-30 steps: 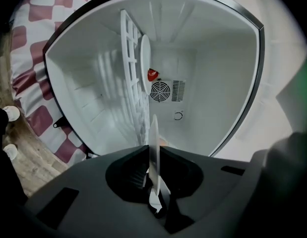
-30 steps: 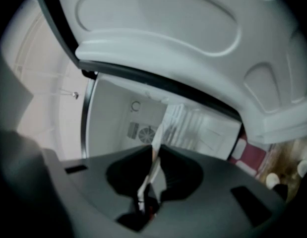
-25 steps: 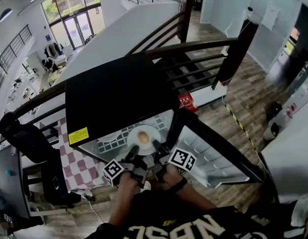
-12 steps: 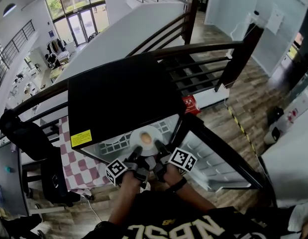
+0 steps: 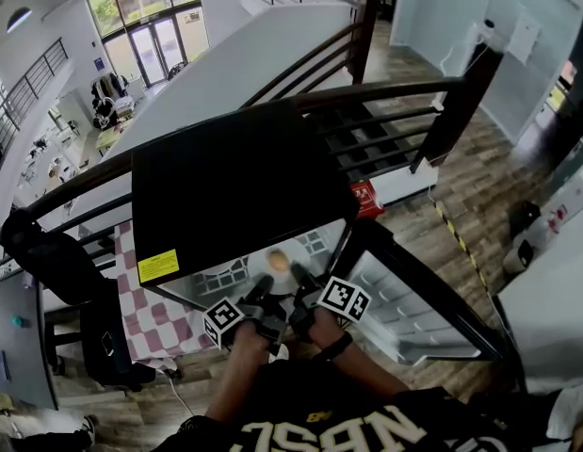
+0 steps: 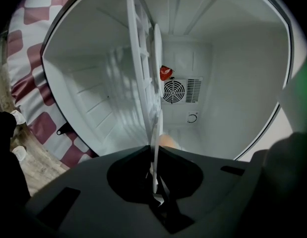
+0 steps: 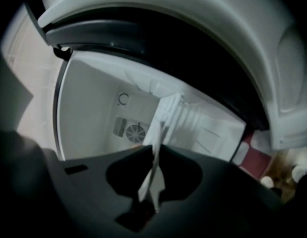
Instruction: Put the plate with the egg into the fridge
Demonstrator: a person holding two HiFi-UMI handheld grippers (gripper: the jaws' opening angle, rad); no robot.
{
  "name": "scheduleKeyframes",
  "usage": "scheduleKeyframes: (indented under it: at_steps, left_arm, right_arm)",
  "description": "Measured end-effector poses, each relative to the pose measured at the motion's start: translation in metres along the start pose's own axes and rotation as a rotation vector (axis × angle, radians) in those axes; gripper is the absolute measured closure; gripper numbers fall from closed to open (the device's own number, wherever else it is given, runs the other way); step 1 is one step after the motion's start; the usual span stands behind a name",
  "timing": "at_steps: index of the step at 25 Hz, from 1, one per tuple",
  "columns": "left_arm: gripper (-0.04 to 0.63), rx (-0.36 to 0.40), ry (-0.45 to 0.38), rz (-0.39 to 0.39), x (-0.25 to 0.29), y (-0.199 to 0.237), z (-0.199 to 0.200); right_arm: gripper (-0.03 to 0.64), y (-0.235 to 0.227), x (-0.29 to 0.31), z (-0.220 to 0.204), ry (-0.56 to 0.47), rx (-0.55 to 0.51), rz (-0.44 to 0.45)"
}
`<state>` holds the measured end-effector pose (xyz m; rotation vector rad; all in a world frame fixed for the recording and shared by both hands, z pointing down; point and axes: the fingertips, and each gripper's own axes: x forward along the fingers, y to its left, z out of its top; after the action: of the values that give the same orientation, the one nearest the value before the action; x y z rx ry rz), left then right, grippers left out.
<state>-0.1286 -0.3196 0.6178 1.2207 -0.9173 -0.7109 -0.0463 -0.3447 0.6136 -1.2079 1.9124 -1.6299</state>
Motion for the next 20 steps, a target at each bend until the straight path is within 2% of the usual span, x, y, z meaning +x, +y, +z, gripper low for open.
scheduleKeyframes:
  at_steps: [20]
  left_arm:
    - [0.549,0.001,-0.009,0.0,0.007,-0.001,0.014]
  right_arm:
    - [0.566,0.002,0.014,-0.001,0.028,0.004,0.0]
